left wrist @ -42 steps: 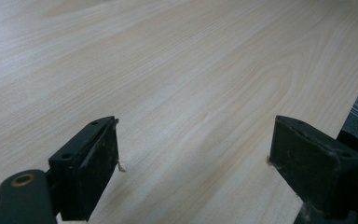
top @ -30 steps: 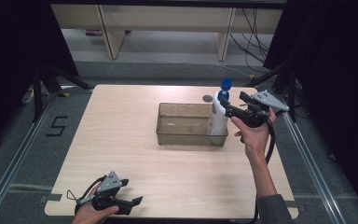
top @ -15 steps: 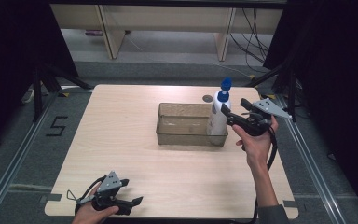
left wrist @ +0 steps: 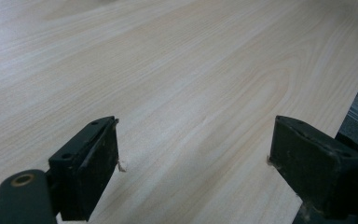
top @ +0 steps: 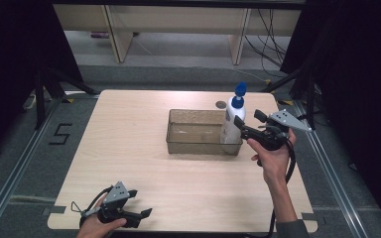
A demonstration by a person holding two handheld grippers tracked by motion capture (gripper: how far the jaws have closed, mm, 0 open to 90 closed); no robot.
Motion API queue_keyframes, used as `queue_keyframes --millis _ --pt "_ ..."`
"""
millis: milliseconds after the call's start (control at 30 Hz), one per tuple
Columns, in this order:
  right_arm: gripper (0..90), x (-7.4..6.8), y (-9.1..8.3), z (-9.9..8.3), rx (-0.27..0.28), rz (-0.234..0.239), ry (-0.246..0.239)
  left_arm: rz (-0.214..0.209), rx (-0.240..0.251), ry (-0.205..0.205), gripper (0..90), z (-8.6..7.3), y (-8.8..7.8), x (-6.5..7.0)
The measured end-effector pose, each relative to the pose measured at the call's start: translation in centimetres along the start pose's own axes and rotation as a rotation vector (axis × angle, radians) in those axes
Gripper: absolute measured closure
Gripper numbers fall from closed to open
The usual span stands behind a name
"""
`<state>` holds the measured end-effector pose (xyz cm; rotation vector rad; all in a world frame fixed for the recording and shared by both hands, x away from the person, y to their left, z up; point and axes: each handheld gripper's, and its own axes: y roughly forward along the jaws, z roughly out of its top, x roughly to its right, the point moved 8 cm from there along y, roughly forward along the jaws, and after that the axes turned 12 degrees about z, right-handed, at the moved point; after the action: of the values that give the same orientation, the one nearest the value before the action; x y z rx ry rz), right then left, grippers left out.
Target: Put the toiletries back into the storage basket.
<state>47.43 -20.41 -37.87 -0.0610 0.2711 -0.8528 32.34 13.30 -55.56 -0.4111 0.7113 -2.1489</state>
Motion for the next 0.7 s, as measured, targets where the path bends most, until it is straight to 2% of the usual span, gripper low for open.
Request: queue_keyframes --millis 67,100,167,233,267,333,367,533,567,667,700 --pt "19.6 0.0 -0.1 -0.2 -0.005 -0.007 -0.012 -0.003 0.005 -0.006 14.9 0.0 0.0 0.1" --pt "19.5 -0.2 -0.1 -0.3 -0.004 -0.001 0.002 -0.002 0.006 -0.006 14.9 0.1 0.0 0.0" --pt "19.5 -0.2 -0.1 -0.4 -0.006 0.007 -0.012 -0.001 0.01 -0.01 14.9 0.1 0.1 0.0" --pt "19.5 -0.3 -0.1 -0.6 0.0 0.012 -0.004 0.004 0.02 -0.021 14.9 0.1 0.2 0.0" --pt "19.4 -0.3 -0.1 -0.7 -0.006 0.012 -0.008 0.0 0.004 -0.006 14.9 0.0 0.1 -0.1" --pt "19.3 -0.5 -0.1 -1.0 -0.018 0.012 0.005 -0.001 0.009 -0.012 14.9 0.1 0.1 0.0" --pt "19.2 -0.4 0.0 -1.0 -0.018 0.014 -0.004 -0.004 0.011 -0.018 14.9 0.2 0.1 0.1" --pt "19.2 -0.6 -0.1 -1.2 -0.03 0.017 0.0 -0.006 0.01 -0.009 14.9 0.2 0.2 0.1" --pt "19.2 -0.5 0.0 -1.2 -0.017 0.018 -0.006 -0.009 0.014 -0.016 14.9 0.3 0.2 0.2" --pt "19.2 -0.6 -0.2 -1.6 -0.03 0.023 0.018 -0.017 0.012 -0.011 14.9 0.3 0.3 0.3" --pt "19.3 -0.4 -0.2 -1.7 -0.038 0.016 0.009 -0.016 0.006 -0.004 14.9 0.3 0.4 0.3"
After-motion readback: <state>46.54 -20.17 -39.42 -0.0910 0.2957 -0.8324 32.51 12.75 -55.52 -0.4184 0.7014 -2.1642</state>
